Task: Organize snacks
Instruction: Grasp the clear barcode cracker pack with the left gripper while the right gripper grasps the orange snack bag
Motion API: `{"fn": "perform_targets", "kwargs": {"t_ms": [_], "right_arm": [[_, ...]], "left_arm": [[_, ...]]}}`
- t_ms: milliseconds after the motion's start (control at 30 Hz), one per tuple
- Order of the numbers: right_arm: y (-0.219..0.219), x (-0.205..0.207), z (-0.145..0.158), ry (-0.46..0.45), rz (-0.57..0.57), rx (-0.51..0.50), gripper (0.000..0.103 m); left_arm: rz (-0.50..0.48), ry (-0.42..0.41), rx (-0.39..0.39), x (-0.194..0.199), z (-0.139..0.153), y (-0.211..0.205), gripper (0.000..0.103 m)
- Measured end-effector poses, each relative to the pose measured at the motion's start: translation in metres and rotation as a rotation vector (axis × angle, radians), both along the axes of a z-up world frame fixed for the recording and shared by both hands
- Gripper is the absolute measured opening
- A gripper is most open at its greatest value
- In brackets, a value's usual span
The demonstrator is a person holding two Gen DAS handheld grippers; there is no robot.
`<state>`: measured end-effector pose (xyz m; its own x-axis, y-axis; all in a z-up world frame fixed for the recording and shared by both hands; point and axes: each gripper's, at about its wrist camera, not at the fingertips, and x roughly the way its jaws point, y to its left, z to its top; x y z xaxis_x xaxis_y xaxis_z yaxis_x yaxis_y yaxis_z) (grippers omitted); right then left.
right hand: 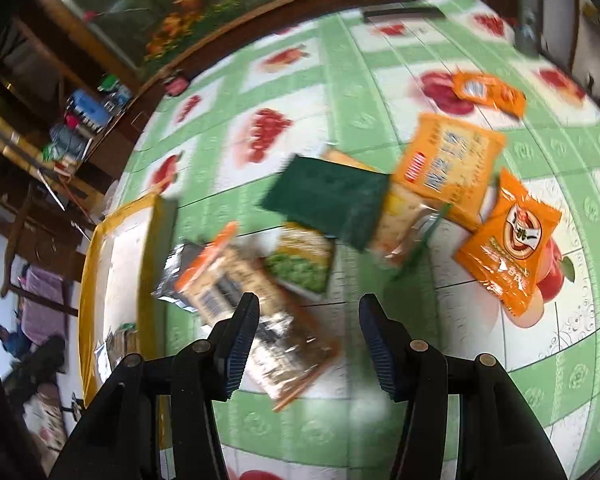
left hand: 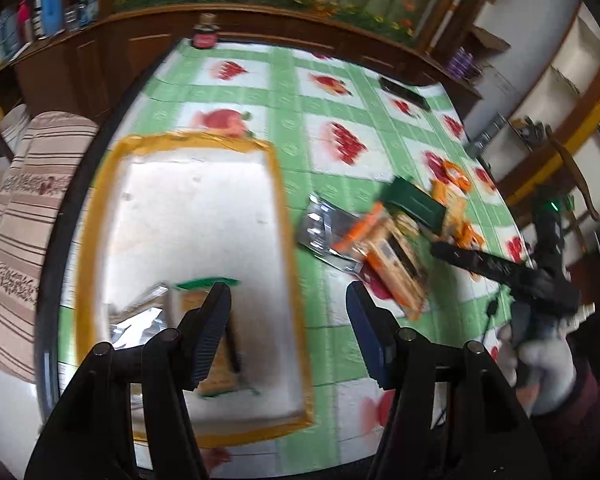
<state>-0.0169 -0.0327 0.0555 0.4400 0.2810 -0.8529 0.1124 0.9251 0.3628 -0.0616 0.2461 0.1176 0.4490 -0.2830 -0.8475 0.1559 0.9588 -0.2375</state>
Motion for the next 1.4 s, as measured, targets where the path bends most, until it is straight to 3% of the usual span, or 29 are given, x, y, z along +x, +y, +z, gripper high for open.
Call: {"fn": "perform_targets", "kwargs": {"t_ms": [167, 367, 467, 700, 867, 1000, 1200, 1400], "right_arm": [[0.003, 0.000, -0.020, 0.076, 0.065, 0.087, 0.055], [0.040, -0.021, -0.024, 0.144, 0.236, 0.127, 0.055], [0.042, -0.034, -0.019, 0.142, 0.269, 0.121, 0.054], [-0.046, -0.042, 0.004, 0.009, -0.001, 0.095, 0.059], [-0.104, -0.054, -0.003, 0.004, -0.168, 0.111, 0.059], [-0.135, -0.062, -0.005, -0.005, -0.213, 0.109, 0.060], [-0.167, -0.064, -0.011, 0.006, -0.243, 0.102, 0.067], [-0.175, -0.041, -0.027, 0.043, -0.266, 0.142, 0.068]], "left_arm": [[-0.014, 0.019, 0.000, -0.006, -0.005, -0.024, 0.059], [0.005, 0.018, -0.019, -0.009, -0.004, -0.038, 0.059], [0.009, 0.027, -0.025, -0.010, -0.006, -0.045, 0.059], [0.015, 0.072, -0.014, -0.020, -0.017, -0.055, 0.060], [-0.004, 0.134, -0.046, -0.020, -0.035, -0.076, 0.060], [-0.004, 0.152, -0.076, -0.007, -0.045, -0.099, 0.060], [-0.025, 0.121, 0.011, 0.017, -0.060, -0.137, 0.059], [-0.028, 0.145, 0.090, 0.033, -0.083, -0.153, 0.061]]}}
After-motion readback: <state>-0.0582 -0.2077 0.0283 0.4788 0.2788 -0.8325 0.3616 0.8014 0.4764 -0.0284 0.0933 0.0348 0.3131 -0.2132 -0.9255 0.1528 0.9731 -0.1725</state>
